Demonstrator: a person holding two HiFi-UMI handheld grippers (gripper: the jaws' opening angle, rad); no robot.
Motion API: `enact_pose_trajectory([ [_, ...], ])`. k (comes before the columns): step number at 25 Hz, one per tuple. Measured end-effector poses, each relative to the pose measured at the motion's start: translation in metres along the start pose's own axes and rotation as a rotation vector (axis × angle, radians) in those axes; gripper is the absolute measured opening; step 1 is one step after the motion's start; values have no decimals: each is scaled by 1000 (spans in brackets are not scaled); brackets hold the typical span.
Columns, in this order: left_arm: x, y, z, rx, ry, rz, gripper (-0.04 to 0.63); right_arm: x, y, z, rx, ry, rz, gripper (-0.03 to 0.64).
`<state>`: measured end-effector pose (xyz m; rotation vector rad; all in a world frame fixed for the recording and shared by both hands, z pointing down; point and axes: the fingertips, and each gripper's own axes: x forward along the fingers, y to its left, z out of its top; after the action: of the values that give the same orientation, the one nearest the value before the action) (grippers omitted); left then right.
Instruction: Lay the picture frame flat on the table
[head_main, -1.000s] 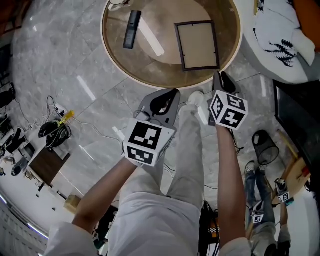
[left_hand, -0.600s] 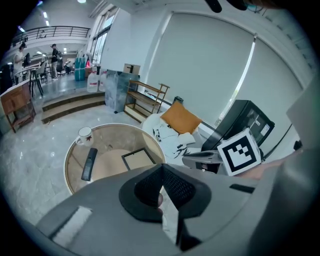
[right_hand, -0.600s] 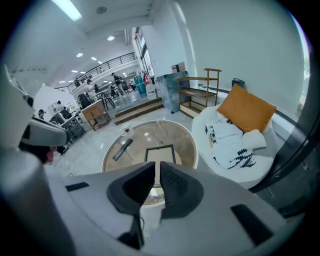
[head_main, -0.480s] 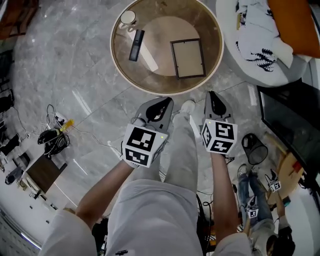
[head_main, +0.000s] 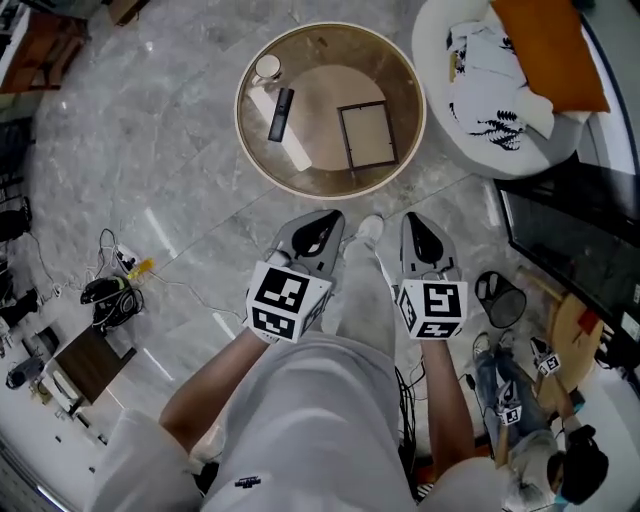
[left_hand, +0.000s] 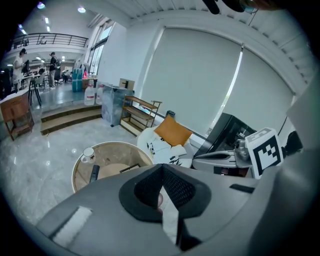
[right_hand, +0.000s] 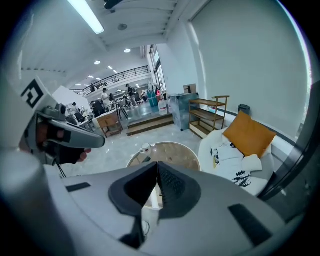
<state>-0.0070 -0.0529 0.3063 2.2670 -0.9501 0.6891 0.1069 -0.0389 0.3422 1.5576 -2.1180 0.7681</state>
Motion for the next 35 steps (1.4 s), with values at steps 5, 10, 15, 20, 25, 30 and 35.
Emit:
enact_pose_trajectory([
  [5,-34,-11,22,0,-54,-5,-9,-42,16,43,-34,-69,-3,6],
  [10,-73,-17,37,0,-98,6,-9,-82,36,77,-48,-144,-7,6],
  [15,-94,-27,58,17,-152,16,-9,-111,41,99,-51,-206,-18,6],
  [20,-108,-38,72,49,-188,9,-9,-131,43,113,-43,-251,-30,6],
  [25,-120,-51,79,109,-222,6,-9,-149,43,120,-36,-282,-44,6],
  [30,-128,-59,85,99,-248,-3,-8,-163,35,128,-25,-311,-64,6],
  [35,-134,-59,97,104,-282,-11,-9,-167,37,137,-29,-330,-76,6],
])
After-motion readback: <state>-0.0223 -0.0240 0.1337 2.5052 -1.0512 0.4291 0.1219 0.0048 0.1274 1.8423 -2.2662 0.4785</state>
